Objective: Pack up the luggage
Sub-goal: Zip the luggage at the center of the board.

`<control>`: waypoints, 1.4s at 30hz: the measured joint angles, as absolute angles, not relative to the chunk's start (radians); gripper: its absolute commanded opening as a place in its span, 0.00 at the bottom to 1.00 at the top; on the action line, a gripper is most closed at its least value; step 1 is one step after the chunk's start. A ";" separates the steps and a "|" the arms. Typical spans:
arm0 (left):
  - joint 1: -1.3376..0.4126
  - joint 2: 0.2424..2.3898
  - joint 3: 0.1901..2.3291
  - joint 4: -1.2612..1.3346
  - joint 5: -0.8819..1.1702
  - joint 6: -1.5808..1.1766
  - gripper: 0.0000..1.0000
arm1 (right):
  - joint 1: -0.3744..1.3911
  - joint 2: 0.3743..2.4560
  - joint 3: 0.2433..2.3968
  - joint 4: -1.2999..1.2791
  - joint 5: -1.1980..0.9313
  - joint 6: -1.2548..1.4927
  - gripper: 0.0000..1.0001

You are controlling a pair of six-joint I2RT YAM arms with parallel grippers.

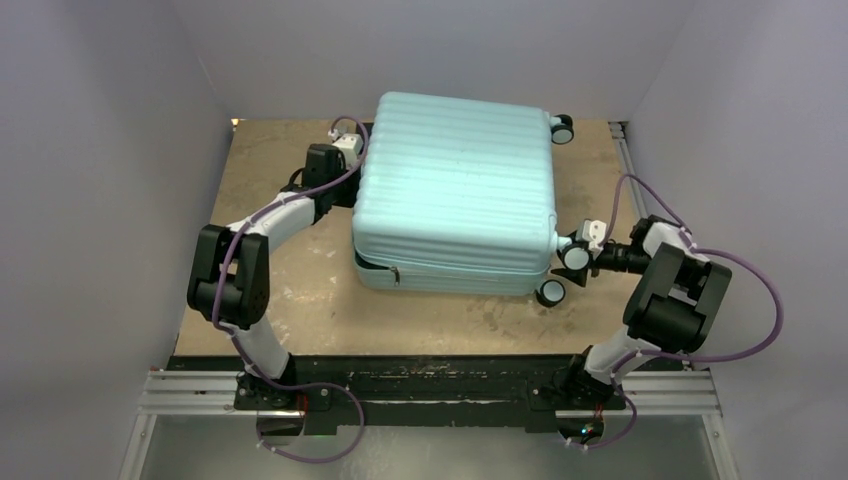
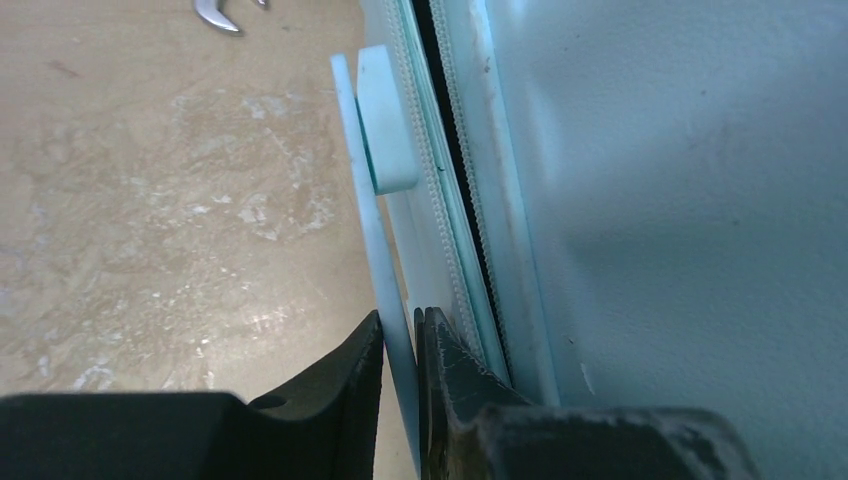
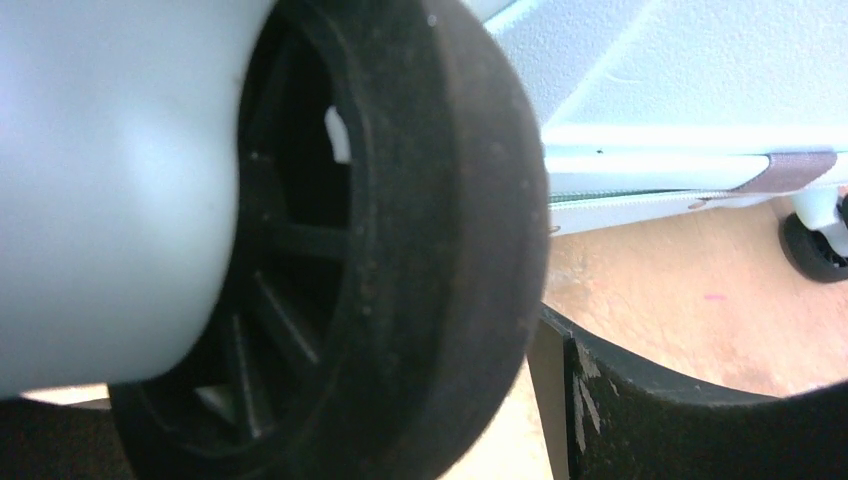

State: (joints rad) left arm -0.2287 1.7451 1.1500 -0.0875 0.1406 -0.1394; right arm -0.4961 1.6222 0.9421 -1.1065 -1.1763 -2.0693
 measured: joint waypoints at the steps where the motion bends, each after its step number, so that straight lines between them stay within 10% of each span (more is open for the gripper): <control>1: -0.229 1.747 1.150 -0.083 0.127 -0.139 0.00 | -0.483 1.622 0.942 -1.106 -1.180 -2.069 0.73; 32: -0.226 1.761 1.140 -0.036 -0.001 -0.273 0.00 | -0.564 1.976 1.345 -1.099 -1.261 -1.763 0.69; 42: -0.220 1.760 1.135 -0.033 -0.009 -0.319 0.00 | -0.612 1.890 1.150 -1.104 -1.149 -1.827 0.76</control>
State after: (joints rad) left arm -0.2195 1.7596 1.1347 -0.0326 -0.0093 -0.3195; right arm -0.6125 1.8904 1.1500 -1.1042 -1.1488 -1.8271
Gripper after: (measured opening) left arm 0.120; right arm 0.752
